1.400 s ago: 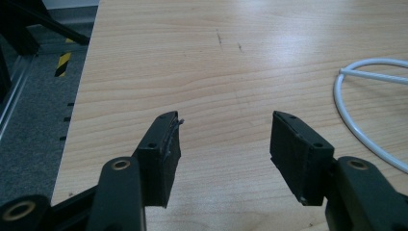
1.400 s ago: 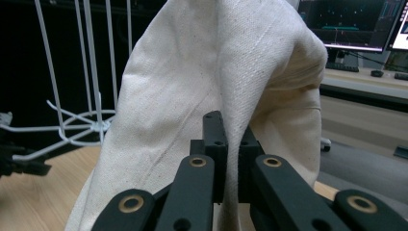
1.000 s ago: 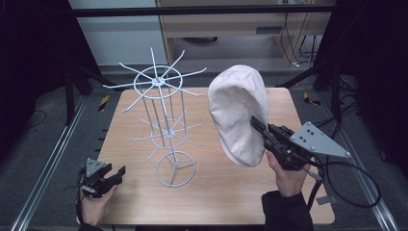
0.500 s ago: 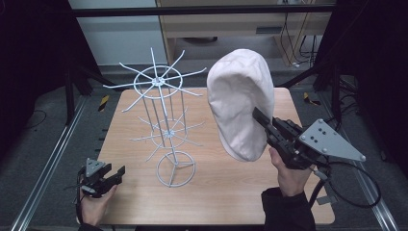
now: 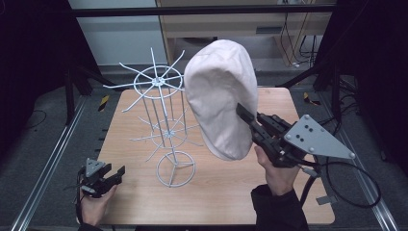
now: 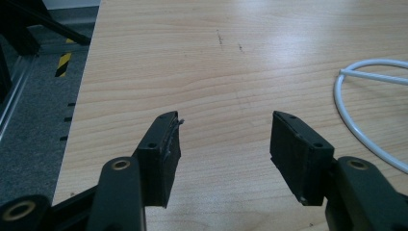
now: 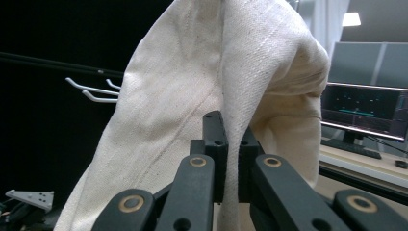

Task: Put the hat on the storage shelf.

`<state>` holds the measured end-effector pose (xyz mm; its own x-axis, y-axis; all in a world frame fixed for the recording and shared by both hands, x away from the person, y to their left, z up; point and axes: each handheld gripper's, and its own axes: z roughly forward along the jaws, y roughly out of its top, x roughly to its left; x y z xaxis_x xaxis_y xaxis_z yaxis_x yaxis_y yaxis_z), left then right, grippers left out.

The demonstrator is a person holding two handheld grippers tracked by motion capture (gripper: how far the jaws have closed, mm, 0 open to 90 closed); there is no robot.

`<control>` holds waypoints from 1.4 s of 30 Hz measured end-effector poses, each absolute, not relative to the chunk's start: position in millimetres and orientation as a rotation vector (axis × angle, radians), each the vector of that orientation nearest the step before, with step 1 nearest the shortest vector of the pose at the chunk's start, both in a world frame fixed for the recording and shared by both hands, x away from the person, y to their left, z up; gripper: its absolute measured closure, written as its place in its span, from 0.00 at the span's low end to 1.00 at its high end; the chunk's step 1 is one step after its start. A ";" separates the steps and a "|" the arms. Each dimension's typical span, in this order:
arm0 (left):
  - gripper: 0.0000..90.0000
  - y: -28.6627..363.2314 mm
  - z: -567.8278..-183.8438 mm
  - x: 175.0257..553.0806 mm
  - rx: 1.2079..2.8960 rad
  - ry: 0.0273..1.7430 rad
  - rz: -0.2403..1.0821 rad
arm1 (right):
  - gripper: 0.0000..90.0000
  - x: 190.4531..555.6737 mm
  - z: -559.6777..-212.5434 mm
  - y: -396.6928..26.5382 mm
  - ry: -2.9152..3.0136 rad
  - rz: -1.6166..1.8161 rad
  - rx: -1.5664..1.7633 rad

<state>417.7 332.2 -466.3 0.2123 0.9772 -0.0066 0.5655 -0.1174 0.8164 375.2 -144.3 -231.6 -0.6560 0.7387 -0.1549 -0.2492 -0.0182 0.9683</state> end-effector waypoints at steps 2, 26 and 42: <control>0.49 332.2 -466.1 417.6 1.779 1.440 0.737 | 0.99 375.7 -231.4 -138.3 1.559 1.763 0.515; 0.49 332.4 -466.3 417.7 1.786 1.440 0.738 | 0.98 389.9 -272.9 -119.4 1.720 1.730 0.542; 0.49 332.5 -466.3 417.9 1.785 1.440 0.738 | 0.94 397.8 -292.3 -115.3 1.827 1.704 0.598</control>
